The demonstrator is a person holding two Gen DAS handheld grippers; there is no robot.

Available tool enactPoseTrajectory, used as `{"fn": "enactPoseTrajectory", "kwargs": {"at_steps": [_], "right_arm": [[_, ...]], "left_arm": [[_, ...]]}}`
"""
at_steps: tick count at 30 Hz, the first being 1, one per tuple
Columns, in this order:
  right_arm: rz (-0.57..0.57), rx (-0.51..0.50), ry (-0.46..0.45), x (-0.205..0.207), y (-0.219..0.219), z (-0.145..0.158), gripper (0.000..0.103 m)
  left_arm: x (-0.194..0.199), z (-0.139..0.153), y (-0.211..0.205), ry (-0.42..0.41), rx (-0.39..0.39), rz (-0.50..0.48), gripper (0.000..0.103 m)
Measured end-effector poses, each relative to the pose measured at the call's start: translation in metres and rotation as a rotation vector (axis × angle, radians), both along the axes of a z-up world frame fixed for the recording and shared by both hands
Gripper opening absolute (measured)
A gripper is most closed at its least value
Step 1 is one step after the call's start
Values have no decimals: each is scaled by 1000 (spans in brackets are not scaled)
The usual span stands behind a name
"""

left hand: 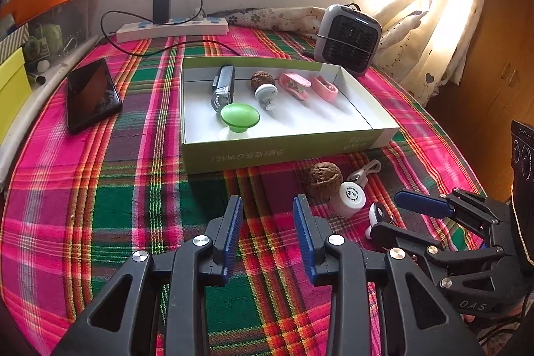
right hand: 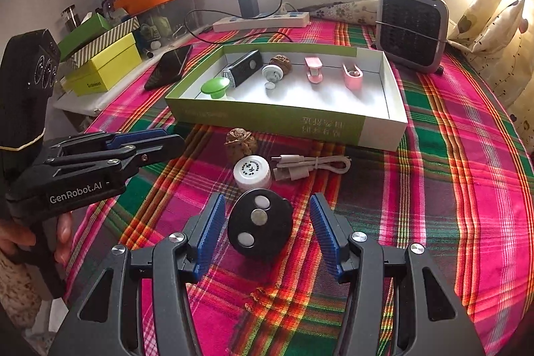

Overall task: Organize objects
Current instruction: 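Move the right tool to the black round remote while the left tool approaches a walnut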

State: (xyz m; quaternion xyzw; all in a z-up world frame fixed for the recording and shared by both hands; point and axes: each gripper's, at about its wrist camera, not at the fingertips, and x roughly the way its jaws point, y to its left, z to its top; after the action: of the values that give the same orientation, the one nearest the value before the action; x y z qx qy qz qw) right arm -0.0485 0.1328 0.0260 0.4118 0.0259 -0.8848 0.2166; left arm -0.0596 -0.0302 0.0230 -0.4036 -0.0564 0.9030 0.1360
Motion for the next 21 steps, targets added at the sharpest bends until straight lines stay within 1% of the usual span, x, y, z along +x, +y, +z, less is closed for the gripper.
{"fn": "enactPoseTrajectory", "kwargs": {"at_steps": [6,12,21], "right_arm": [[20,38,-11,2,-10,-6,53],[21,118,11,4,-19,-10,53],[-10,132,1,0,-13,-14,53]], "left_arm": [[0,-2,-1,-7,5,-2,30],[-1,-4,-1,-11,6,-5,30],[-4,-7,1,-22,13,-17,30]]}}
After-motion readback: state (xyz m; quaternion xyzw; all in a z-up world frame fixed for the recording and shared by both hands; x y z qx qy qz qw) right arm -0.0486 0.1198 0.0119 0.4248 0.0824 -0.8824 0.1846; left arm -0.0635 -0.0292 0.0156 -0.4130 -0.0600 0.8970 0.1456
